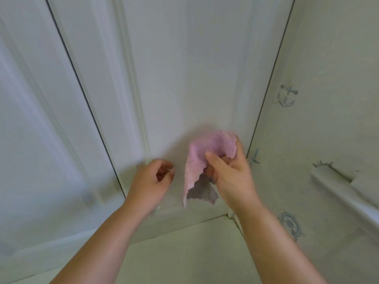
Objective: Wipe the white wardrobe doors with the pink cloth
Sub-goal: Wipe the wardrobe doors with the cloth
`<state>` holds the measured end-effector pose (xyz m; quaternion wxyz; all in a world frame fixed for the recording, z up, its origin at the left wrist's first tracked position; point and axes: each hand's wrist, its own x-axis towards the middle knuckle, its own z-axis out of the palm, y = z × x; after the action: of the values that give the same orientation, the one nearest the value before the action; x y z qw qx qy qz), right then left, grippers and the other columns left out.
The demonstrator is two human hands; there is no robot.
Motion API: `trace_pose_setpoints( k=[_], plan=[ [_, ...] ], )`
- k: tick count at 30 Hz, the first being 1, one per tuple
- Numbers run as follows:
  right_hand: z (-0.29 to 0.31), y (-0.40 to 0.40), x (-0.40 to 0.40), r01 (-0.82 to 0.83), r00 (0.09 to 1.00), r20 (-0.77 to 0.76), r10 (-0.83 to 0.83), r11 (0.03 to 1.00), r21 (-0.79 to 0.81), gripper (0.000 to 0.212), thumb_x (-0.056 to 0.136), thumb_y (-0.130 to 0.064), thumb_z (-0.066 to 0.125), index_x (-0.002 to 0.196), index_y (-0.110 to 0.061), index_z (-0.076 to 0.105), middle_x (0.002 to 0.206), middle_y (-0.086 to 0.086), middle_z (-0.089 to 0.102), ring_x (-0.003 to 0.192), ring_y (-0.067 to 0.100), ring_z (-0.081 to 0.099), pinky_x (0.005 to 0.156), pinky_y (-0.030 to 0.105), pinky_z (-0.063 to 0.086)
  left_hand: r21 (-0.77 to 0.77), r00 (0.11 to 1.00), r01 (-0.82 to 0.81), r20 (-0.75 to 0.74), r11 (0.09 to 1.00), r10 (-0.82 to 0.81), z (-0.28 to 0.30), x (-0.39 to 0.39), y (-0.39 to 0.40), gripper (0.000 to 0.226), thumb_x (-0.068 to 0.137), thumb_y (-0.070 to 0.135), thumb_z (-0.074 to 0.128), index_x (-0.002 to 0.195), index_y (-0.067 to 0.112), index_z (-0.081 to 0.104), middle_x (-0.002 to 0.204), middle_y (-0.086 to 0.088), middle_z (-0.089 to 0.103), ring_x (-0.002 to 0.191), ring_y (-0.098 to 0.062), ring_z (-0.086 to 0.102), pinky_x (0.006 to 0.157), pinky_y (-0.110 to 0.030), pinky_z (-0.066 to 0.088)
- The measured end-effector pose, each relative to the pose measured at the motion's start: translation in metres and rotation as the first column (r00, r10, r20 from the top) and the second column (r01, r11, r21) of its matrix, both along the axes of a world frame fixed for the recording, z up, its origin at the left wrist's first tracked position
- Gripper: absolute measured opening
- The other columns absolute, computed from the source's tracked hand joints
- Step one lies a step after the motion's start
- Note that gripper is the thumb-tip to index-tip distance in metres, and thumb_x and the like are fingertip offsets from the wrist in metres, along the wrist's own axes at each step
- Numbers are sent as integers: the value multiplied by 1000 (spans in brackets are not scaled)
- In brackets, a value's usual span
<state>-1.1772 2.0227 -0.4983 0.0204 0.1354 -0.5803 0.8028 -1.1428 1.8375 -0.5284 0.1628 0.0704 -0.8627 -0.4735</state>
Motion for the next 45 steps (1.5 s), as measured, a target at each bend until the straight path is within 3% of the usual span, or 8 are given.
trace_pose_setpoints(
  k=[4, 10, 16, 22, 27, 30, 36, 45],
  plan=[
    [6, -29, -1, 128, 883, -463, 78, 909, 397, 37, 83, -9, 43, 117, -19, 55, 103, -3, 61, 96, 9, 55, 85, 22, 44, -161, 959, -142, -267, 977, 96, 26, 5, 1, 20, 91, 10, 62, 97, 29, 63, 84, 17, 65, 76, -3, 62, 67, -27, 52],
    [9, -57, -34, 811, 464, -871, 165, 316, 492, 47, 82, -32, 42, 128, -39, 47, 113, -26, 60, 88, -11, 63, 73, 3, 44, -267, 859, -290, -495, 919, 127, 43, 15, -19, 16, 86, 6, 56, 93, 19, 63, 84, 9, 66, 72, -11, 62, 61, -30, 49],
    [61, -55, -80, 875, 129, -988, 84, 459, 153, 26, 98, -27, 59, 115, -13, 73, 108, 12, 70, 94, 28, 67, 82, 28, 47, -451, 738, -409, -675, 793, -3, 49, 19, -39, 19, 81, -2, 51, 88, 4, 67, 81, -1, 65, 76, -18, 59, 65, -30, 47],
    [-7, -106, -60, 767, 311, -941, 137, 548, 333, 32, 105, -31, 36, 111, -27, 66, 90, 1, 75, 73, 23, 68, 57, 31, 49, -387, 633, -492, -774, 780, 15, 58, 8, -44, 17, 79, -7, 54, 86, 0, 67, 90, -11, 64, 85, -31, 61, 74, -47, 50],
    [-104, -75, -56, 574, 438, -790, 430, 543, 613, 44, 109, -30, 29, 99, -21, 71, 93, 0, 72, 84, 20, 68, 74, 32, 59, -428, 606, -611, -794, 666, 46, 49, 10, -50, 19, 72, -5, 56, 82, 4, 70, 105, -15, 66, 93, -34, 61, 90, -44, 39],
    [-48, -82, -70, 549, 297, -890, 346, 700, 456, 34, 109, -26, 33, 119, -12, 62, 105, 3, 64, 90, 20, 62, 92, 23, 52, -501, 640, -657, -765, 563, 66, 43, 5, -56, 39, 74, -3, 59, 111, 4, 68, 136, -20, 55, 128, -37, 50, 110, -54, 31],
    [81, -129, -73, 878, 2, -996, -94, 478, -43, 37, 99, -33, 50, 127, -19, 70, 113, 11, 73, 102, 28, 69, 90, 36, 53, -553, 684, -665, -721, 501, 112, 25, -7, -60, 76, 85, 0, 56, 155, 7, 27, 162, -13, 20, 152, -30, 16, 119, -63, 6],
    [-165, -113, -27, 727, 491, -850, 190, 447, 520, 37, 104, -26, 45, 95, -21, 80, 83, 1, 76, 76, 23, 73, 69, 35, 61, -469, 598, -691, -798, 550, 71, 14, -9, -69, 65, 84, -14, 48, 147, -4, 39, 156, -13, 30, 148, -29, 26, 119, -61, 9]
  ],
)
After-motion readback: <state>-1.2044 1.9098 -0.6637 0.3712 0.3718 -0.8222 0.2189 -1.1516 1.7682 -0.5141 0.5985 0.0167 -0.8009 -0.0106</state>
